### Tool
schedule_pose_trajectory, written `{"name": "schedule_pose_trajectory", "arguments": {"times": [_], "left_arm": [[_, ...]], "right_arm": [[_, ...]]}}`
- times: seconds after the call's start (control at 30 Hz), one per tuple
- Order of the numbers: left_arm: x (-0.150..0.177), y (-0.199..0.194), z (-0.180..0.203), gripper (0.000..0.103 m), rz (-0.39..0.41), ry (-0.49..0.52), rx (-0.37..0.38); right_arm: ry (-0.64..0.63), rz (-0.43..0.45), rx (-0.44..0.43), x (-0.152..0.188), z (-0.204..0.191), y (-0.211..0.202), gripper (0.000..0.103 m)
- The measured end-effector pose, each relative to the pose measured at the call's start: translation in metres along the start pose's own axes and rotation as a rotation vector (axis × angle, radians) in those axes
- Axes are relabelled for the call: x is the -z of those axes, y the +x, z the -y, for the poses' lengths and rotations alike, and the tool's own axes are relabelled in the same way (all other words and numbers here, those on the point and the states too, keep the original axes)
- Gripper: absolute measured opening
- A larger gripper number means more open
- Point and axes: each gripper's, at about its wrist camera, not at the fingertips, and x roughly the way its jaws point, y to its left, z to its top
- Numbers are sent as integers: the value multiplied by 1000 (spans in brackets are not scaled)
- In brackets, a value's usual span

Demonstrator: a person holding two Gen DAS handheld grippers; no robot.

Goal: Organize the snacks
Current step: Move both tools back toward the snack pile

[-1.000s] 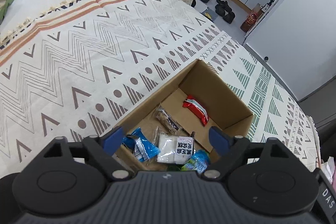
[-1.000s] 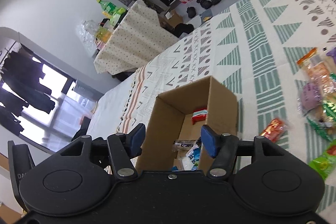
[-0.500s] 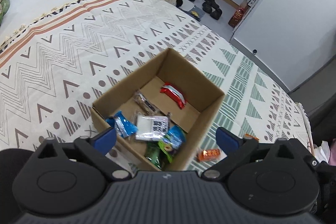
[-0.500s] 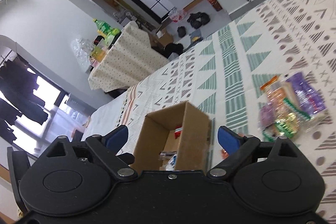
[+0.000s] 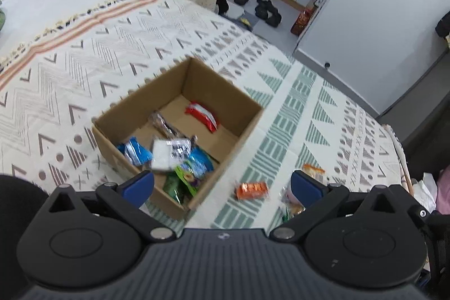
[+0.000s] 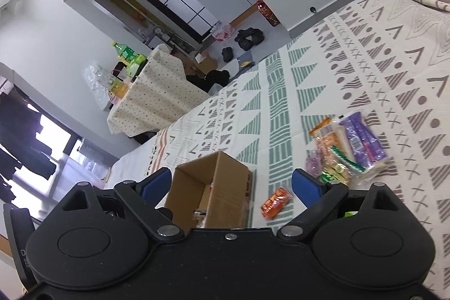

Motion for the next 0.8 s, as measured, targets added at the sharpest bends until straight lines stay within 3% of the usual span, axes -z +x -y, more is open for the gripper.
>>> {"name": "schedule_pose_trajectory", "arguments": {"times": [0.37,0.8], "left_arm": [[22,-4,30,103,11,65,-23],[37,15,55,103,-47,107,-18]], "right_arm": [[59,36,58,-10,29,-27,95],[136,27,104,-14,61,-30,100]]}}
